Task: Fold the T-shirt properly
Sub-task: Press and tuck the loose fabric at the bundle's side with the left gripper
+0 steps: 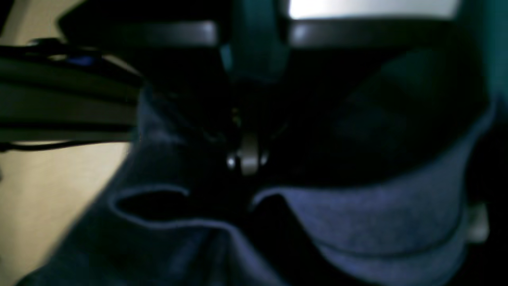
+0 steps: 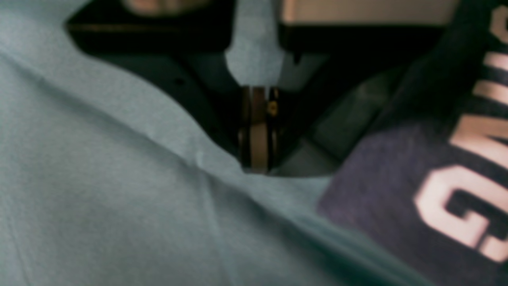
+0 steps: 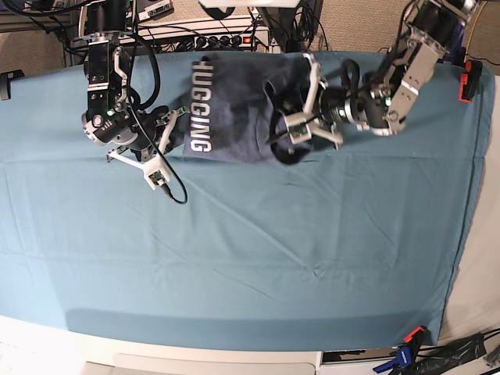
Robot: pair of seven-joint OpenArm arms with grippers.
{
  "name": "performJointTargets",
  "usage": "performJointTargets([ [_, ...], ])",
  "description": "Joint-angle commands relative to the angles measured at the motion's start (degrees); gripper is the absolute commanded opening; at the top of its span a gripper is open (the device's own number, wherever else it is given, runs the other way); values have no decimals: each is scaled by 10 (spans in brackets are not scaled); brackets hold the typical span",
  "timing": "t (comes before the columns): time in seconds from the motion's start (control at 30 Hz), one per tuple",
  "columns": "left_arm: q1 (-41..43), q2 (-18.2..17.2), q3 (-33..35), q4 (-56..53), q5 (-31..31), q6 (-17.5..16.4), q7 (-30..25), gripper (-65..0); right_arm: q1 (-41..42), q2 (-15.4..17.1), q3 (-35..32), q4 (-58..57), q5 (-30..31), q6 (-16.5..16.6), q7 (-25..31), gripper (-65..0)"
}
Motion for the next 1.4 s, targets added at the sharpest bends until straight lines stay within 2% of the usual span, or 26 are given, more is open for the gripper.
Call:
performJointTargets([
  [0.0,-17,-9,-7,2,32,23,14,-650,6,5,2,11,8,-1,2,-650],
  [0.27,-76,-9,-7,2,24,38,0,-650,6,5,2,11,11,-1,2,-650],
  [0.43,-105,-5,-7,2,24,38,-11,-650,6,2,2,11,48,0,-3,-650],
  [0.6,-115,-6,-7,2,40,45,-4,-650,6,2,2,11,43,3,-5,-650],
  [0.73,-115,-35,-7,2,33,89,56,-650,6,2,2,11,43,3,-8,-650],
  [0.8,-115,-60,-9,2,-2,122,110,-650,6,2,2,11,43,3,-8,-650],
  [0.83,-114,-75,-11,2,-21,124,130,-650,6,2,2,11,43,3,-8,-650],
  [0.97,-93,-134,-23,2,-74,119,142,-650,6,2,2,11,43,3,-8,-650],
  [1.07,-65,-153,-33,2,-124,95,148,-650,7,2,2,11,43,3,-8,-650],
  [1.2,-21,-150,-35,2,-170,66,154,-650,7,2,2,11,30,3,-5,-650],
  [1.37,16,-123,-35,3,-201,40,152,-650,8,2,2,11,28,3,0,-650],
])
